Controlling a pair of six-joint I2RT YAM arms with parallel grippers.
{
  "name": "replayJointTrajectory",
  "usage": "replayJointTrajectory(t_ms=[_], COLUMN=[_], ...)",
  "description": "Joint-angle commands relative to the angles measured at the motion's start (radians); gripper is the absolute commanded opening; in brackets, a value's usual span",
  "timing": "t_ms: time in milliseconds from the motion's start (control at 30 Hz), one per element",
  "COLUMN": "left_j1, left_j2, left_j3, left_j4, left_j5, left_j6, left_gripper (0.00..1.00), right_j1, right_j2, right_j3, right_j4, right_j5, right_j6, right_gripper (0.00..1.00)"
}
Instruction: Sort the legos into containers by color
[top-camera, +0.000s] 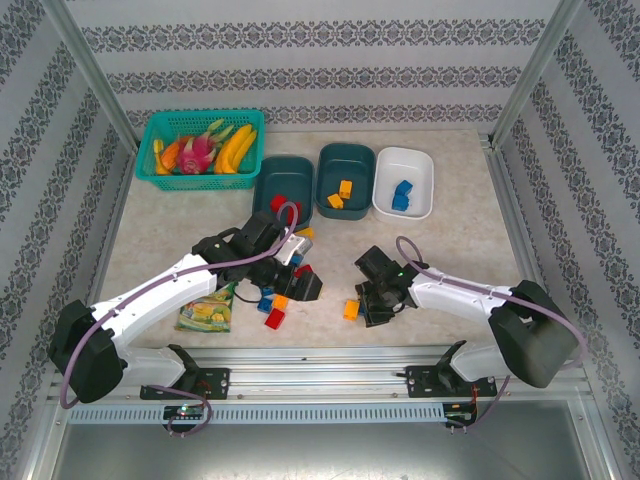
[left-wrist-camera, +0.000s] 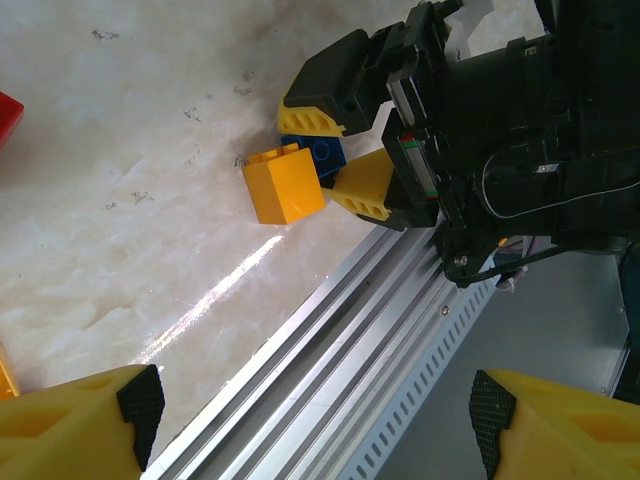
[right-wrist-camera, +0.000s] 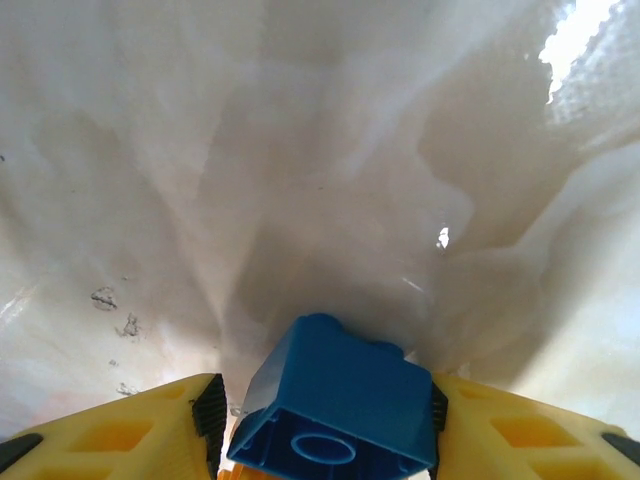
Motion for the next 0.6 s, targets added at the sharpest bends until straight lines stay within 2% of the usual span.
replayJointTrajectory(t_ms=[0, 133, 233, 367, 567], left_j1=[-0.013, -0.013, -0.013, -0.002, 0.084], left_j2=[-0.011, -0.004, 0.003, 0.025, 0.150], left_j3=[0.002, 0.006, 0.011, 0.046, 0.239], left_j4=[0.004, 0.012, 0.027, 0.105, 0.198], left_j5=[-0.004, -0.009, -0.013, -0.005, -0.012], left_j6=[0.018, 0.016, 0.001, -0.089, -0.205], left_gripper=[0.82, 0.82, 0.82, 0.82, 0.82], right_j1=[-0.003, -0.016, -0.035, -0.102, -0.284], right_j2=[0.024, 0.029, 0.007, -0.019, 0.022], right_j3=[-0.007, 0.016, 0.087, 0.259, 0.574], right_j4=[-0.009, -0.020, -0.093, -0.243, -0.394], right_j5=[0.024, 0.047, 0.109, 0.209, 0.317], right_j6=[0.081, 0.052, -0.021, -0.246, -0.675], right_gripper=[0.53, 0.40, 0.31, 0.27, 0.27])
